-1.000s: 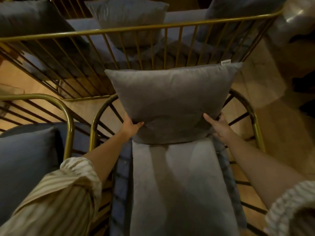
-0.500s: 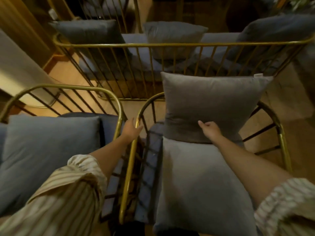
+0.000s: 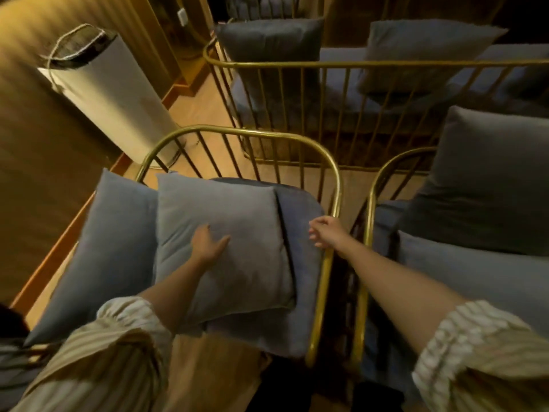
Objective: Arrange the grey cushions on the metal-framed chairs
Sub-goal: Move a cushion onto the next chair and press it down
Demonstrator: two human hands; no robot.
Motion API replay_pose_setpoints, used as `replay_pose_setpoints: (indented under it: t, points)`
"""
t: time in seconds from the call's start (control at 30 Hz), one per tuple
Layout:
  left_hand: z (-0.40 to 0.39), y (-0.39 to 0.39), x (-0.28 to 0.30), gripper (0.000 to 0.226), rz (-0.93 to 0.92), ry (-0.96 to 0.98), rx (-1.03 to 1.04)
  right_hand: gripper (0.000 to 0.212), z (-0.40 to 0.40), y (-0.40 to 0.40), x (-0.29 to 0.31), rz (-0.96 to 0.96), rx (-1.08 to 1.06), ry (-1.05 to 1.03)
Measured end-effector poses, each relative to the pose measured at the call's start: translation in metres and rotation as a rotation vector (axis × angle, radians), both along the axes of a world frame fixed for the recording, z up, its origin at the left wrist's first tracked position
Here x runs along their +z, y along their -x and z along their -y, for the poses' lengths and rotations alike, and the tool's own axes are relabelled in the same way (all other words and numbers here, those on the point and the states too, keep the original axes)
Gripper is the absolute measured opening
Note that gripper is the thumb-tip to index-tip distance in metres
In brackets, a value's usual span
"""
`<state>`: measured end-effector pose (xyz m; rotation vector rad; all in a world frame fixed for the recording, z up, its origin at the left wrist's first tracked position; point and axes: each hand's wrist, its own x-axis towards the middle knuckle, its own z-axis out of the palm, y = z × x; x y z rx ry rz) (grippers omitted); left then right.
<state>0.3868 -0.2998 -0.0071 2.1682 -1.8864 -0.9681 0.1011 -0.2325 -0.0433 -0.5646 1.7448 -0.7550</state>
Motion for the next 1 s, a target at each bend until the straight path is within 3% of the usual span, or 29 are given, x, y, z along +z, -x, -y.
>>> replay_pose_setpoints:
  t: [0.17,0.23,0.5,0.7,0.77,0.83,0.9,1.0]
  points:
    - [0.030,-0.084,-0.026,0.105,0.128,0.041,0.076,0.010,0.010,-0.087,-0.034,-0.039,-0.017,-0.059]
    - [0.038,-0.099,-0.034,0.109,0.107,0.049,0.086,0.027,0.011,-0.107,-0.055,-0.086,0.002,-0.094]
    - [0.075,-0.120,-0.083,0.096,0.066,0.048,0.100,0.049,0.016,-0.133,-0.127,-0.028,-0.042,-0.250]
    - [0.083,-0.127,-0.114,0.092,0.040,0.190,0.040,0.122,0.024,-0.137,-0.206,0.041,-0.169,-0.248]
    - [0.085,-0.128,-0.115,0.093,0.047,0.230,0.055,0.134,0.023,-0.137,-0.226,0.075,-0.240,-0.212]
    - [0.087,-0.130,-0.113,0.094,0.044,0.241,0.072,0.132,0.025,-0.139,-0.234,0.125,-0.315,-0.157]
    - [0.091,-0.134,-0.104,0.097,0.023,0.199,0.087,0.126,0.028,-0.142,-0.201,0.162,-0.371,-0.108]
    - [0.098,-0.140,-0.081,0.098,-0.045,0.094,0.143,0.088,0.024,-0.143,-0.144,0.230,-0.395,-0.103]
